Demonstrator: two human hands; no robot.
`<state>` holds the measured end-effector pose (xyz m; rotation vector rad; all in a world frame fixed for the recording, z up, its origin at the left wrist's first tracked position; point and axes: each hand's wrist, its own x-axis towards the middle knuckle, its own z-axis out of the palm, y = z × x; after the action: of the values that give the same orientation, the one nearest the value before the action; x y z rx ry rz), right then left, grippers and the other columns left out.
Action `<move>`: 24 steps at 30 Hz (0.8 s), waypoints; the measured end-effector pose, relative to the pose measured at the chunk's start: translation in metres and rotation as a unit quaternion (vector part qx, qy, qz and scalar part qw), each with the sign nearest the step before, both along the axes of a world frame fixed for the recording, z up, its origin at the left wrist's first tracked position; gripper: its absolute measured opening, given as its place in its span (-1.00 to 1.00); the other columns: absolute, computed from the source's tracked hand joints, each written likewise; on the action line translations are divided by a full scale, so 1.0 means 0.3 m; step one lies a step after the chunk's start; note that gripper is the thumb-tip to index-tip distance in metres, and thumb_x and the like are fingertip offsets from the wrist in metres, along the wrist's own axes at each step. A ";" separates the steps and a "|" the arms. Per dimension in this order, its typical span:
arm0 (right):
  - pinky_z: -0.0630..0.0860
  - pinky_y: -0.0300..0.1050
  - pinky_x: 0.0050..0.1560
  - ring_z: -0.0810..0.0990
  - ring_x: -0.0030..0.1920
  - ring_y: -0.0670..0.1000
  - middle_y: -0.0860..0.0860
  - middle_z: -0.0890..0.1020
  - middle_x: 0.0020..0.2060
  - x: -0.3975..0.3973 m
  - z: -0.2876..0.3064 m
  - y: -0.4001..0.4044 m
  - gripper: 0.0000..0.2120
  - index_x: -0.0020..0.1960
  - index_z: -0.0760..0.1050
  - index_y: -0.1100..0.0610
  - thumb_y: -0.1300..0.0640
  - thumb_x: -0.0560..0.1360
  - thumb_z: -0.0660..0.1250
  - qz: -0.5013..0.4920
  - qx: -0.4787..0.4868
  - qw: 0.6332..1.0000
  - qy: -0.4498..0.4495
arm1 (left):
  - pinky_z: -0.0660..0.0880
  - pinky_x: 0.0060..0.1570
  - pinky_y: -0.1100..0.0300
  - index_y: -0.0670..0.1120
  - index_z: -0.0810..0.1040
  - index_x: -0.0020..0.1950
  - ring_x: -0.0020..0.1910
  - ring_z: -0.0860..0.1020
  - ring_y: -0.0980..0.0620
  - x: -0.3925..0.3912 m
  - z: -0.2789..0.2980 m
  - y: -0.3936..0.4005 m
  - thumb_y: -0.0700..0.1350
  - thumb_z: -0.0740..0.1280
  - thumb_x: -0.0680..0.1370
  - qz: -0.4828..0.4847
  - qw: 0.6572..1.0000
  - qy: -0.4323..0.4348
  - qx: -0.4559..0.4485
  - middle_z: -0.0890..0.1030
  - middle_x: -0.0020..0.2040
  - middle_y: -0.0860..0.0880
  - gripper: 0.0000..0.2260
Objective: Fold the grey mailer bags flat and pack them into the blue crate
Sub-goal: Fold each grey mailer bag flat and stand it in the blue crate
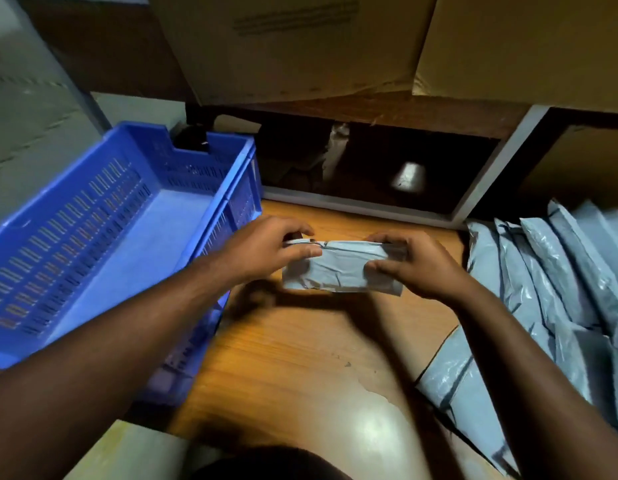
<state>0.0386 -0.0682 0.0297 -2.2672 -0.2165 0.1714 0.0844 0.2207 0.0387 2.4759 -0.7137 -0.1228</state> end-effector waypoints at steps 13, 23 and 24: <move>0.55 0.00 0.06 0.60 0.17 0.07 -0.04 0.66 0.14 0.447 0.465 0.648 -0.68 0.25 0.60 -0.03 0.08 0.51 0.46 0.115 -0.192 0.916 -0.333 | 0.45 -0.01 0.15 -0.07 0.68 0.01 -0.05 0.58 0.04 0.152 0.281 0.598 -0.07 0.40 0.54 0.163 0.950 -0.259 -0.064 0.66 -0.05 0.01 -0.88; 0.53 0.03 -0.02 0.54 0.17 0.24 0.14 0.62 0.08 0.810 0.032 1.331 -0.79 0.11 0.66 0.07 0.15 0.50 0.36 0.151 -0.254 0.930 -0.219 | 0.49 -0.03 -0.02 -0.08 0.65 0.07 0.08 0.61 -0.23 0.271 -0.070 0.953 -0.10 0.38 0.56 0.362 0.929 -0.027 0.075 0.69 0.04 -0.18 -0.87; 0.54 0.07 0.06 0.53 0.17 0.29 0.19 0.59 0.09 0.829 -0.014 1.365 -0.77 0.13 0.66 0.15 0.18 0.50 0.36 0.129 -0.217 0.944 -0.214 | 0.48 -0.02 -0.03 -0.11 0.64 0.08 0.09 0.61 -0.26 0.289 -0.103 0.963 -0.12 0.37 0.56 0.362 0.928 -0.025 0.087 0.68 0.06 -0.22 -0.86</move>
<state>0.2873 0.3412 0.0255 -2.6870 -0.7733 -0.1610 0.1710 0.5097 0.0078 2.7506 0.2365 0.1612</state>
